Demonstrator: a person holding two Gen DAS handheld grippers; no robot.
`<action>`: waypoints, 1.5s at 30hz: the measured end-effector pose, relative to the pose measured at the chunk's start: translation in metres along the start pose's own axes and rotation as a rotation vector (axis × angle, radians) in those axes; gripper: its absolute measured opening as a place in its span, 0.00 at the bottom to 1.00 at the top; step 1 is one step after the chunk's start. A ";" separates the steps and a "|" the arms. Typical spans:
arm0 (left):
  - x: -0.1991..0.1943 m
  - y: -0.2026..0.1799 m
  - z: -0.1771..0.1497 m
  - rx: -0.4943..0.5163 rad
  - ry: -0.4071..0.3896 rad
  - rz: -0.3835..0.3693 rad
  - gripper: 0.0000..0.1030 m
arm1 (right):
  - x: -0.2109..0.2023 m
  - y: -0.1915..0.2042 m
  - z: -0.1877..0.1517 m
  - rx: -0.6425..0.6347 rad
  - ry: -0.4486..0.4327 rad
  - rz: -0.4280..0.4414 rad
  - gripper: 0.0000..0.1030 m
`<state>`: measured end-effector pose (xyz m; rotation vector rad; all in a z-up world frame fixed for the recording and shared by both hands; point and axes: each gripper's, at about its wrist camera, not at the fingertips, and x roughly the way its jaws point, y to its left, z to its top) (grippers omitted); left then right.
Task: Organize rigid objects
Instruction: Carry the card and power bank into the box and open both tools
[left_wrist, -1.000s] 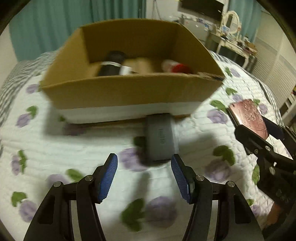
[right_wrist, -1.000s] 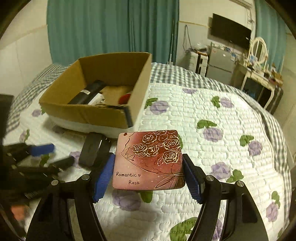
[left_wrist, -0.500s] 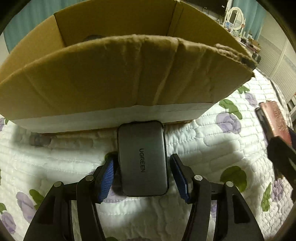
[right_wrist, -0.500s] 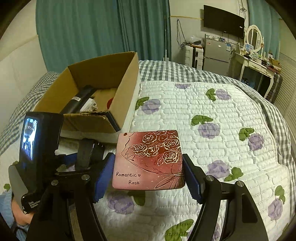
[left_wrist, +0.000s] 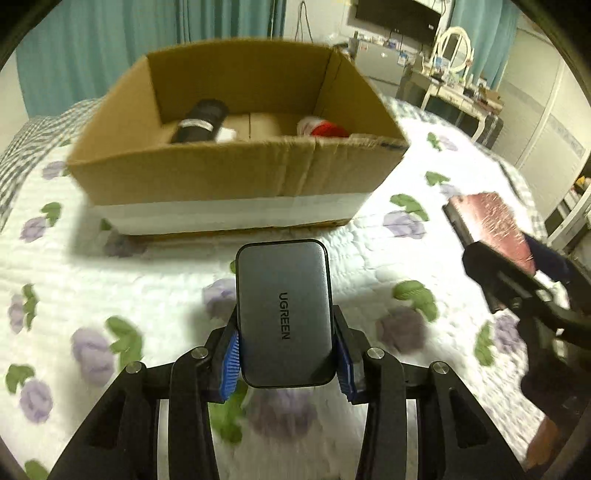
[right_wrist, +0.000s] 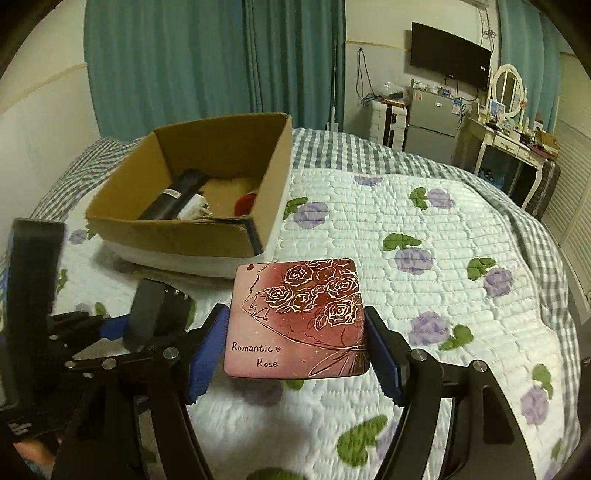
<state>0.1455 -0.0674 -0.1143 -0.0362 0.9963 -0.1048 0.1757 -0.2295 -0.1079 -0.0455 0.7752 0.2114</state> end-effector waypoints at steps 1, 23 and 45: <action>-0.005 0.003 0.003 0.000 -0.006 0.003 0.41 | -0.005 0.001 -0.001 0.001 -0.002 0.002 0.69; -0.068 0.064 0.123 0.083 -0.241 0.081 0.41 | -0.041 0.062 0.129 -0.128 -0.251 0.072 0.69; 0.056 0.045 0.170 0.086 -0.074 0.043 0.45 | 0.089 0.025 0.164 -0.077 -0.177 0.077 0.69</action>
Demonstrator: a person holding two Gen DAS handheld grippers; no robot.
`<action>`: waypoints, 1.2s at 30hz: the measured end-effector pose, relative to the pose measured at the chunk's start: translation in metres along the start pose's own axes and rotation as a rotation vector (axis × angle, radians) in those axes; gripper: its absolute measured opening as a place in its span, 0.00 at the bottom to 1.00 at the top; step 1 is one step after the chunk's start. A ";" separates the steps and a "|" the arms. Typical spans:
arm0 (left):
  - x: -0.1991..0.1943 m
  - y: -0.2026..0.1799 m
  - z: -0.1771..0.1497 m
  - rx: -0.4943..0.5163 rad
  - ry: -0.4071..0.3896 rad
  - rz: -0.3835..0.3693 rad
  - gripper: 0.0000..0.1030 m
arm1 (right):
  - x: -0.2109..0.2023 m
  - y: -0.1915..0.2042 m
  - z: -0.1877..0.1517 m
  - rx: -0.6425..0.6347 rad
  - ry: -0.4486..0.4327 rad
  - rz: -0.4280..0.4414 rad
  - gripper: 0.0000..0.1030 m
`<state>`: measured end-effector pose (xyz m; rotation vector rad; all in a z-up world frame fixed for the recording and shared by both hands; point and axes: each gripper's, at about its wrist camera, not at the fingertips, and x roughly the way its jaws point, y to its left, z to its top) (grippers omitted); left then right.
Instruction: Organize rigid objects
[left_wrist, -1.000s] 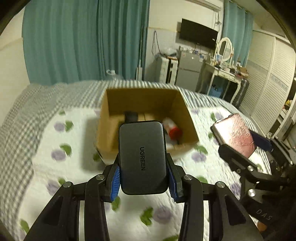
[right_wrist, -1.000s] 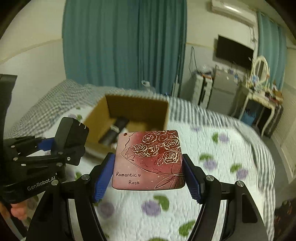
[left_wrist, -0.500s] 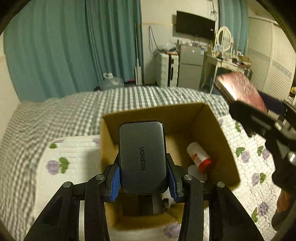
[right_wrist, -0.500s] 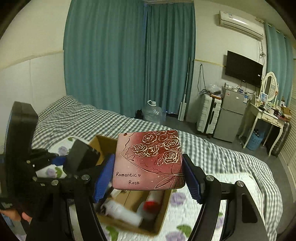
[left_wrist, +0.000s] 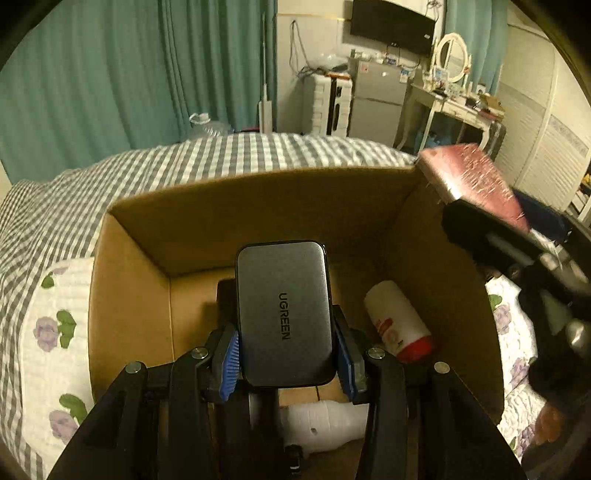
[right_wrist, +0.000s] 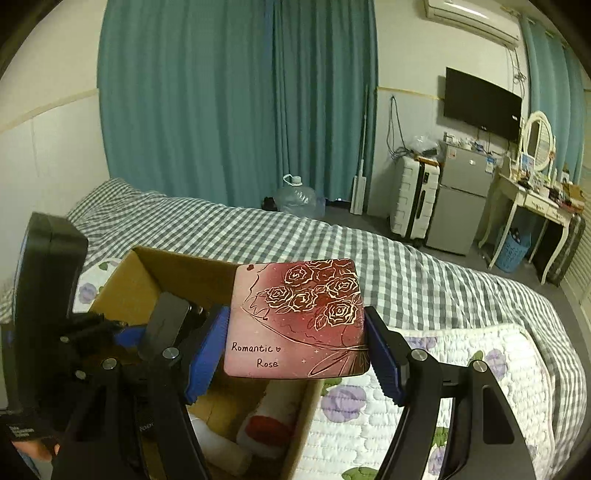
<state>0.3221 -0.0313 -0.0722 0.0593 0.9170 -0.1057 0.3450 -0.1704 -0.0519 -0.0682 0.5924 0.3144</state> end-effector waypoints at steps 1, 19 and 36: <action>-0.004 0.000 -0.001 -0.002 -0.015 0.001 0.45 | -0.001 -0.002 0.000 0.003 0.000 -0.001 0.69; -0.052 0.038 -0.017 -0.029 -0.123 0.119 0.59 | 0.031 0.021 -0.006 0.006 0.078 0.074 0.69; -0.143 0.011 -0.026 -0.004 -0.281 0.142 0.62 | -0.098 0.010 0.021 -0.010 -0.092 -0.018 0.83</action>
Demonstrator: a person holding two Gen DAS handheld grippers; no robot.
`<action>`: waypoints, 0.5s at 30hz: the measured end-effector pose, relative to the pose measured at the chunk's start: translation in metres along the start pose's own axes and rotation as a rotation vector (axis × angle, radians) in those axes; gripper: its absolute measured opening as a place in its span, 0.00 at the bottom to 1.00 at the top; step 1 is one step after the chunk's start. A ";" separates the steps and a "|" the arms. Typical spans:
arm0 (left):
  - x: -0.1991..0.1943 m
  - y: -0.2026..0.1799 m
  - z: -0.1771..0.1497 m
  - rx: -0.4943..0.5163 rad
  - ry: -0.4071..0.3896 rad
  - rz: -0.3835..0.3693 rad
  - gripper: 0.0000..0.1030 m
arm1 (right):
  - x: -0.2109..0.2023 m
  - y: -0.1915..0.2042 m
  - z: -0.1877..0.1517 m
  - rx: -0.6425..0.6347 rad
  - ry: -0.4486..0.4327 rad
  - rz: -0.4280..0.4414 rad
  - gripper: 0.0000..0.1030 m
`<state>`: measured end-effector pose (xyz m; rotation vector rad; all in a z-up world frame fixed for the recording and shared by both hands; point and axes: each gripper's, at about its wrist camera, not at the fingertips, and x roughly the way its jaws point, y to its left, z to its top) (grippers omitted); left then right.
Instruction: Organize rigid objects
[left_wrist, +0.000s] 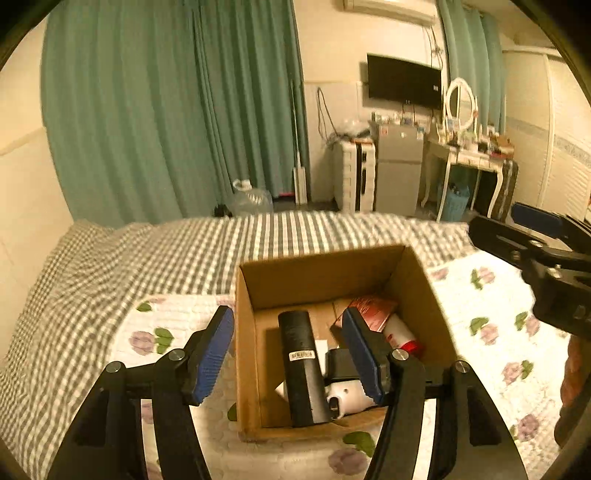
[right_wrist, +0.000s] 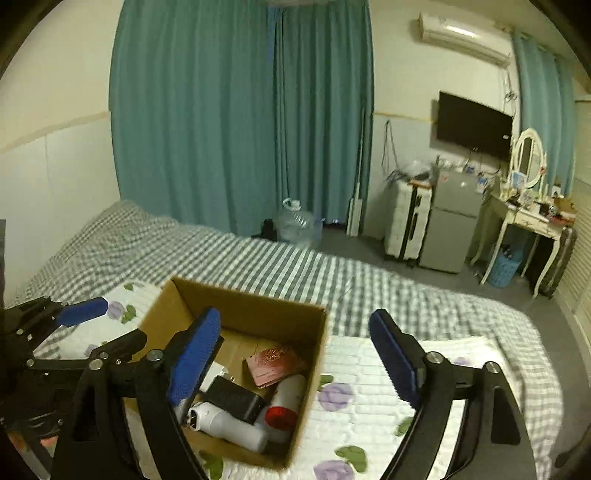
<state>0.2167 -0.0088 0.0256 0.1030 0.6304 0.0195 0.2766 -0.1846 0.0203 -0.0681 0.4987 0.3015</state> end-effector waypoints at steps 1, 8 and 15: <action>-0.012 0.000 0.002 -0.007 -0.021 -0.002 0.63 | -0.012 -0.001 0.003 0.005 -0.015 -0.002 0.84; -0.075 0.002 0.009 -0.037 -0.130 0.026 0.68 | -0.087 0.004 0.011 0.015 -0.102 -0.021 0.97; -0.121 0.004 -0.019 -0.087 -0.212 0.057 0.72 | -0.122 0.015 -0.025 0.023 -0.103 -0.040 1.00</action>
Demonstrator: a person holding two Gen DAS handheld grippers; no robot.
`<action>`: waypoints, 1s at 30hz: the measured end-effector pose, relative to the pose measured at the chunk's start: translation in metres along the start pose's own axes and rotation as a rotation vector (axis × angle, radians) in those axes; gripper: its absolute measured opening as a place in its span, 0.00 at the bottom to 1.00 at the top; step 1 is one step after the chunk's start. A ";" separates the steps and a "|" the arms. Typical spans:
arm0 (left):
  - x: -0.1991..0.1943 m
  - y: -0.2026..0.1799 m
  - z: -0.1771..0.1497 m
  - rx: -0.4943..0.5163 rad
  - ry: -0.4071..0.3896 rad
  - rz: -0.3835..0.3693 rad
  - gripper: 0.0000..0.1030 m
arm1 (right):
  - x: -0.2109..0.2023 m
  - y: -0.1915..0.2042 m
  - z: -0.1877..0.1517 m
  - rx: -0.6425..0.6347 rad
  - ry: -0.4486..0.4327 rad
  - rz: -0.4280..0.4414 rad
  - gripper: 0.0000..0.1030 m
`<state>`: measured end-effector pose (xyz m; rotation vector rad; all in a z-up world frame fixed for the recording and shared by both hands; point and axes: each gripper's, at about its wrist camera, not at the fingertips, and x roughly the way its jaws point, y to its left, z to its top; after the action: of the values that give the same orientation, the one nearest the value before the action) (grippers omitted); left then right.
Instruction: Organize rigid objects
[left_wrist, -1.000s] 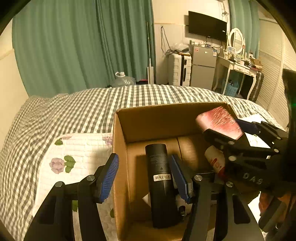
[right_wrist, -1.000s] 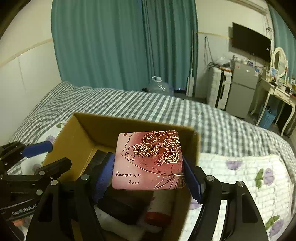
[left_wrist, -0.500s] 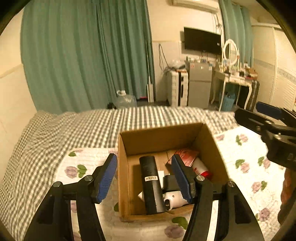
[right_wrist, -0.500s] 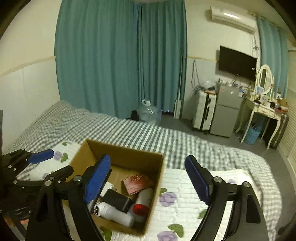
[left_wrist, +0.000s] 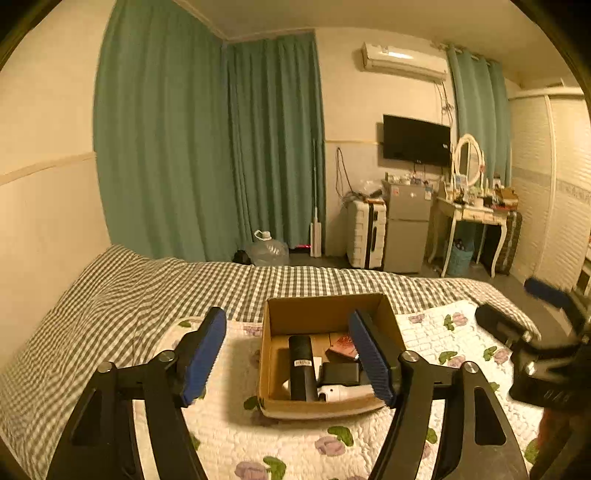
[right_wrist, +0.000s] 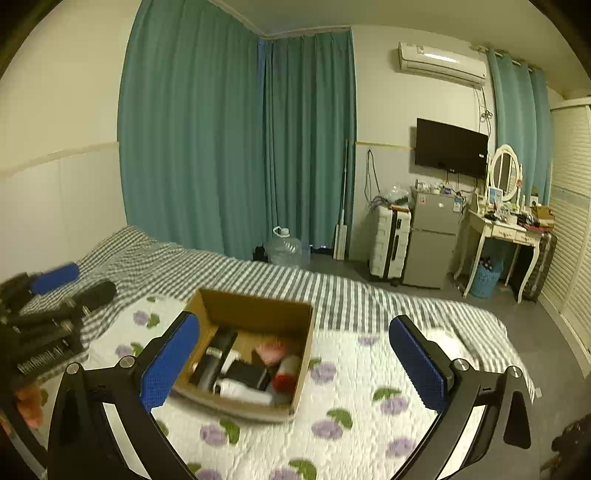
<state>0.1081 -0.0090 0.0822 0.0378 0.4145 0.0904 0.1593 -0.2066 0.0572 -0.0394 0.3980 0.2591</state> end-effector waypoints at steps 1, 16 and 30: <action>-0.003 0.000 -0.005 0.000 -0.006 0.010 0.72 | -0.004 -0.001 -0.007 0.004 -0.001 0.005 1.00; 0.012 0.005 -0.091 -0.008 0.006 0.042 0.72 | 0.002 0.004 -0.092 0.060 0.021 -0.025 1.00; 0.012 0.009 -0.100 -0.009 0.014 0.011 0.72 | 0.002 0.023 -0.098 -0.026 -0.057 -0.069 1.00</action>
<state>0.0781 0.0034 -0.0138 0.0306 0.4274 0.1038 0.1185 -0.1928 -0.0334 -0.0712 0.3358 0.1968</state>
